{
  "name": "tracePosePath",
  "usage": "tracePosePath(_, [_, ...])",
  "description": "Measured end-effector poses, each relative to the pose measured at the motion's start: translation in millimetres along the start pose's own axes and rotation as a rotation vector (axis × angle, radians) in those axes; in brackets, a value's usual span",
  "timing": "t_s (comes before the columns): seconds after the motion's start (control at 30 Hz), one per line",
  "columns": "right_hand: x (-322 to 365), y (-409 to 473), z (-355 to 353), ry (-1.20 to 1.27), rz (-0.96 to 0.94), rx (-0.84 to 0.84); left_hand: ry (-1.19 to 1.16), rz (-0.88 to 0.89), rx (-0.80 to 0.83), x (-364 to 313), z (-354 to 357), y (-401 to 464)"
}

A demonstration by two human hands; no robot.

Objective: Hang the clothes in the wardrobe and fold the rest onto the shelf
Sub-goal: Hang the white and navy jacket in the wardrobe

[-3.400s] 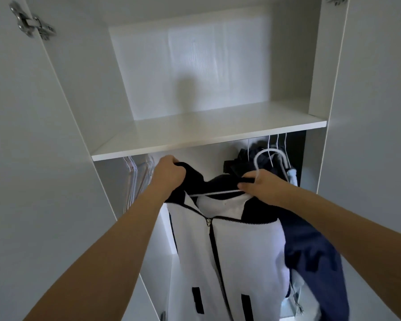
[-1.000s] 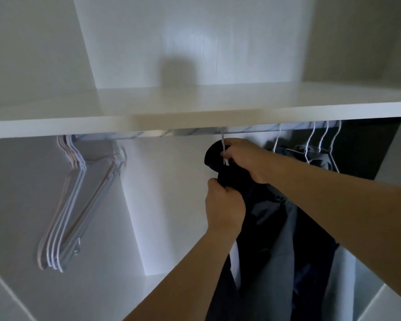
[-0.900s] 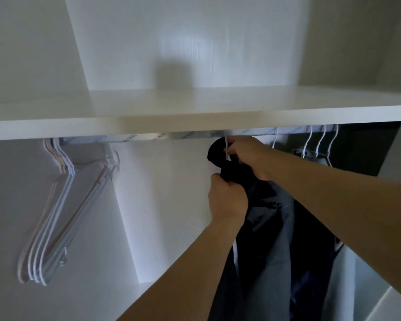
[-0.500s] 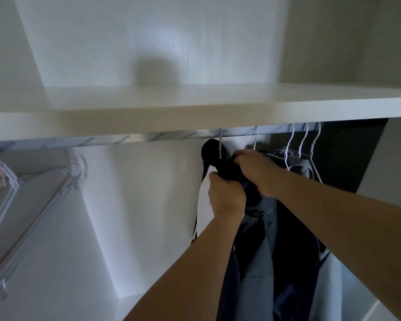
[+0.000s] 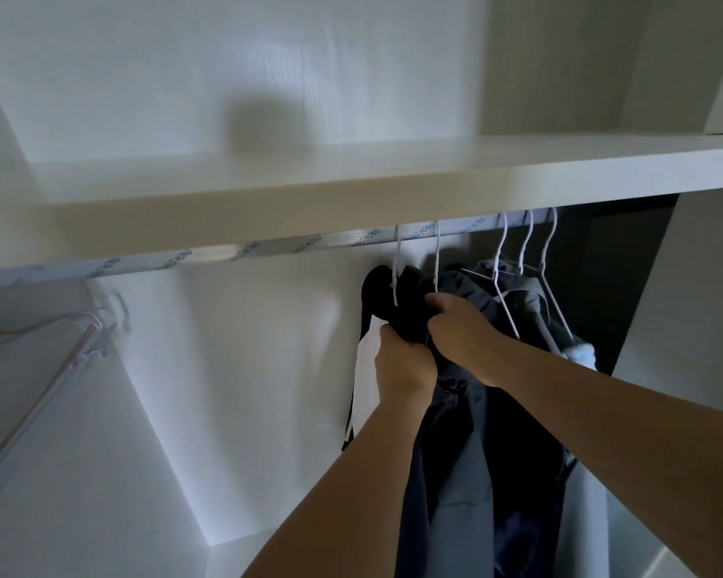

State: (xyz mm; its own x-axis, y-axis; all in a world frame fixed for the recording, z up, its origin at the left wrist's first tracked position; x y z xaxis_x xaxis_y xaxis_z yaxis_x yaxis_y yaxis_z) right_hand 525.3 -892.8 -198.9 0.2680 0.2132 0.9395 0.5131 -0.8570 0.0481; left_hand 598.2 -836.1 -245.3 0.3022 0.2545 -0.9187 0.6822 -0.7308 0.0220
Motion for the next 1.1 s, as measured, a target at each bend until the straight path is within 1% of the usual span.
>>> tracePosePath(0.13, [10,-12,-1,0.044,0.01,-0.01,0.358,0.023,0.128,-2,-6,0])
tracePosePath(0.23, [25,-30,1,0.083,0.048,-0.028,0.506,-0.037,0.218,-4,-30,-16])
tracePosePath(0.3, [35,-46,4,0.145,0.089,-0.017,0.582,-0.038,0.252,-7,-54,-34])
tracePosePath(0.4, [56,-85,9,0.211,0.111,0.026,0.713,-0.05,0.234,-10,-101,-68])
tracePosePath(0.5, [73,-129,6,0.177,0.06,0.025,0.809,-0.009,0.218,-19,-142,-109])
tracePosePath(0.57, [73,-162,2,0.195,0.068,0.006,0.856,0.157,0.087,-33,-166,-138])
tracePosePath(0.6, [70,-180,-1,0.172,0.068,0.0,0.917,0.239,0.041,-36,-173,-155])
tracePosePath(0.63, [70,-199,-4,0.143,0.066,0.004,0.93,0.246,0.027,-36,-178,-170])
tracePosePath(0.7, [66,-235,-12,0.093,0.058,0.039,0.987,0.216,0.133,-28,-175,-204])
tracePosePath(0.8, [50,-286,-28,0.001,0.09,0.06,0.989,0.312,0.112,-32,-164,-245])
tracePosePath(0.93, [20,-338,-55,-0.13,0.139,-0.016,0.977,0.528,0.09,-36,-127,-277])
tracePosePath(1.03, [2,-371,-77,-0.245,0.176,-0.103,0.996,0.722,0.142,-34,-88,-300])
tracePosePath(1.1, [-22,-396,-88,-0.283,0.239,-0.154,0.997,0.819,0.213,-26,-61,-317])
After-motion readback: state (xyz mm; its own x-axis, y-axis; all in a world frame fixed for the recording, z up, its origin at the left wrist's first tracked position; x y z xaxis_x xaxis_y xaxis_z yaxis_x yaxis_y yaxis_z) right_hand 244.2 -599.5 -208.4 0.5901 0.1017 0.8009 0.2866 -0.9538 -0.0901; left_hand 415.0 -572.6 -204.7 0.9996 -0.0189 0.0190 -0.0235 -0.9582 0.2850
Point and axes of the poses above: each hand's wrist, its own y-axis towards the middle knuckle, its own z-axis out of the palm, x = y × z, the point moved 7 cm from there along y, towards the middle knuckle, and after that the axes turned 12 degrees about y, right-handed, at the moved point
